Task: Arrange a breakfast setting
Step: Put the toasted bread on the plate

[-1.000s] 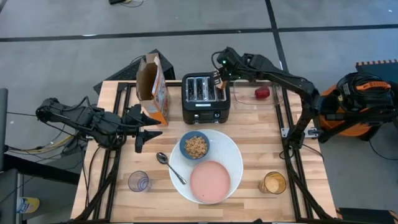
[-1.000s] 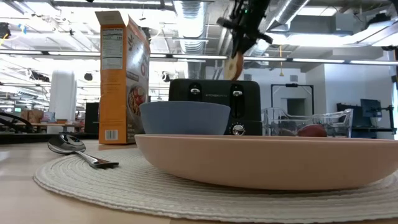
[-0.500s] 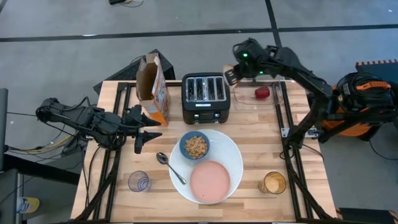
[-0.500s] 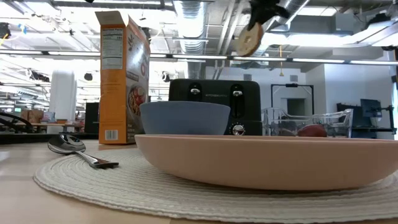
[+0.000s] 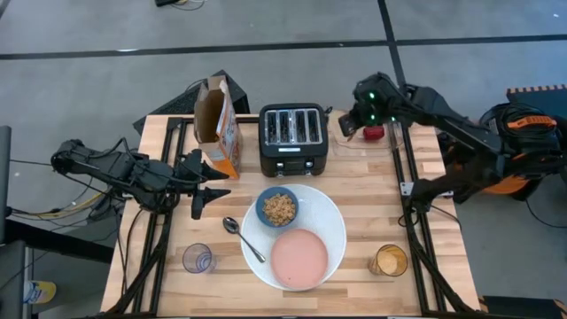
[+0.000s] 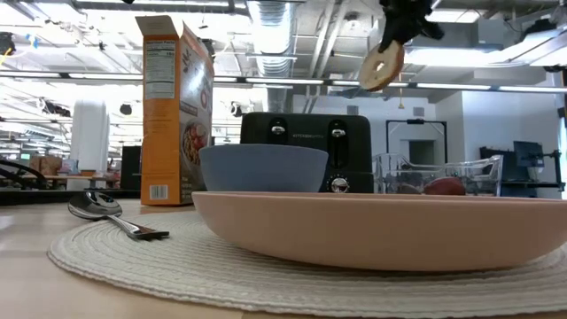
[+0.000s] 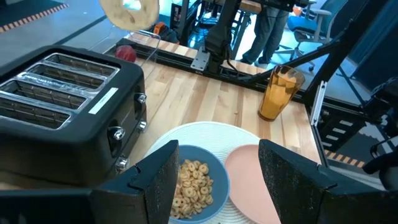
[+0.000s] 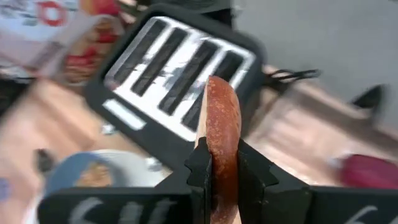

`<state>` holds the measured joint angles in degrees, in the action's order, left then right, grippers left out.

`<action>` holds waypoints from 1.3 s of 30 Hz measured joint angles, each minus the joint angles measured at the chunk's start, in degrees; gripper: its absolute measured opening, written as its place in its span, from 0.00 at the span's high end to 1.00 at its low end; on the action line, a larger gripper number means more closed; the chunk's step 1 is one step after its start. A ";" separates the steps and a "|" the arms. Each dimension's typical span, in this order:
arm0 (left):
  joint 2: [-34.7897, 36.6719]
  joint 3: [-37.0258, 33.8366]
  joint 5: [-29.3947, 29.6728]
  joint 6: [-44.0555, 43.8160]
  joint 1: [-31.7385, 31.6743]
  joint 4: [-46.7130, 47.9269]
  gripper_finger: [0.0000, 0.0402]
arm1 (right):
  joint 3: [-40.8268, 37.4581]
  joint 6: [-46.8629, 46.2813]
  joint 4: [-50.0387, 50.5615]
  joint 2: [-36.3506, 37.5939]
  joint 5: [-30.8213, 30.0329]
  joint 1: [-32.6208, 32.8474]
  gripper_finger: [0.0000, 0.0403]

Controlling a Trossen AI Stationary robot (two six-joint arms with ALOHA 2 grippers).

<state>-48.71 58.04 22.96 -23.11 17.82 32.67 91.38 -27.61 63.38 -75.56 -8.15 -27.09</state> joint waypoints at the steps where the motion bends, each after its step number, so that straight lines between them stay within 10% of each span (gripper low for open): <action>1: -0.02 0.00 0.00 0.00 -0.02 0.00 0.48 | -2.59 -1.03 -2.39 1.38 1.31 0.35 0.84; 21: -0.02 0.00 -0.29 0.15 -0.02 -0.01 0.48 | -43.60 -23.02 -38.07 17.94 8.51 28.05 0.84; 39: 0.57 -1.49 -2.32 6.79 0.09 -2.07 0.48 | -49.49 -27.23 -71.84 -1.96 8.27 45.15 0.84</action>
<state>-48.14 56.55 20.64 -16.32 17.91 30.60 41.89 -54.84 -8.46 -77.52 0.12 18.05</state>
